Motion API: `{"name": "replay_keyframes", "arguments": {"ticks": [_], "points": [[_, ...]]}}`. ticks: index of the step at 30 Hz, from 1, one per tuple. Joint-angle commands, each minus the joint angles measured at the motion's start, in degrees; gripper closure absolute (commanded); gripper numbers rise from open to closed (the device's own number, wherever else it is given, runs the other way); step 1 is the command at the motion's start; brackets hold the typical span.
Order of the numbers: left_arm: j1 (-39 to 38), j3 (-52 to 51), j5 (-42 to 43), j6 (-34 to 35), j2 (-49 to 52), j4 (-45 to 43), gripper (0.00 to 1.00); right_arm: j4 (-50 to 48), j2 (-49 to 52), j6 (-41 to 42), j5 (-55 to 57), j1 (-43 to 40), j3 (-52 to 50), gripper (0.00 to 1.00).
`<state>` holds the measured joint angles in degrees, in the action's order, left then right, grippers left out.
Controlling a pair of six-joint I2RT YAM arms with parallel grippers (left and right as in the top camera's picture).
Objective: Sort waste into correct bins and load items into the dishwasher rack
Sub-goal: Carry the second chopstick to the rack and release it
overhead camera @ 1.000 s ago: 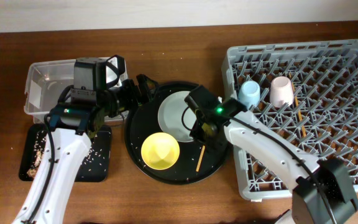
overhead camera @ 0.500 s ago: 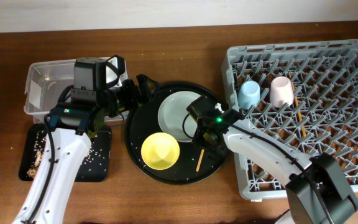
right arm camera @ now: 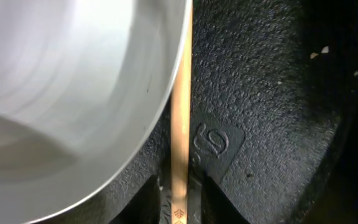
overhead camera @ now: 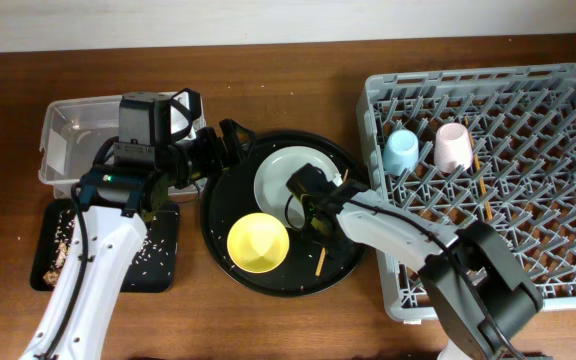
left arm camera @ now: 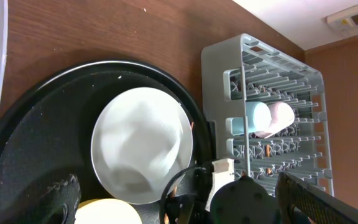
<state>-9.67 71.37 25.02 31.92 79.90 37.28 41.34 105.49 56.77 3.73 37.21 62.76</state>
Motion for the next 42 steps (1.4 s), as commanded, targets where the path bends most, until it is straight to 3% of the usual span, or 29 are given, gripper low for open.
{"name": "replay_keyframes", "arguments": {"ticks": [1, 2, 6, 9, 16, 19, 21, 24, 30, 35, 42], "points": [[0.11, 0.02, 0.0, -0.76, -0.2, -0.07, 0.0, -0.2, 1.4, 0.04, 1.7, 0.44, -0.52, 0.89], [0.09, 0.02, 0.0, -0.76, -0.2, -0.07, 0.01, -0.2, 1.4, 0.04, 1.68, 0.44, -0.52, 0.95], [0.11, 0.02, 0.0, -0.76, -0.2, -0.07, 0.01, 1.92, 0.37, 0.02, 1.11, 0.09, 0.68, 0.96], [0.09, 0.02, 0.0, -0.76, -0.2, -0.07, 0.01, 12.33, -2.93, -2.54, 3.91, -1.7, 7.58, 0.96], [0.09, 0.02, 0.0, -0.76, -0.2, -0.07, 0.01, 31.87, -8.96, -20.22, 4.55, -8.26, 25.62, 0.96], [0.11, 0.02, 0.0, -0.76, -0.2, -0.07, 0.01, 36.15, -9.16, -40.72, 6.1, -15.17, 31.63, 0.96], [0.09, 0.02, 0.0, -0.76, -0.2, -0.07, 0.01, 38.01, -9.16, -47.78, 13.94, -22.01, 33.38, 0.96], [0.11, 0.02, 0.0, -0.76, -0.2, -0.09, 0.01, 36.72, -9.01, -56.02, 21.62, -32.0, 33.35, 0.96], [0.11, 0.02, 0.0, -0.76, -0.2, -0.09, 0.01, 24.22, -7.85, -71.56, 18.73, -48.92, 33.24, 0.96], [0.09, 0.02, 0.0, -0.76, -0.2, -0.07, 0.01, 17.27, -3.63, -76.35, 11.67, -53.79, 33.24, 0.96], [0.09, 0.02, 0.0, -0.76, -0.2, -0.07, 0.01, 15.47, 3.41, -77.53, 9.92, -53.68, 33.24, 0.96]]}}
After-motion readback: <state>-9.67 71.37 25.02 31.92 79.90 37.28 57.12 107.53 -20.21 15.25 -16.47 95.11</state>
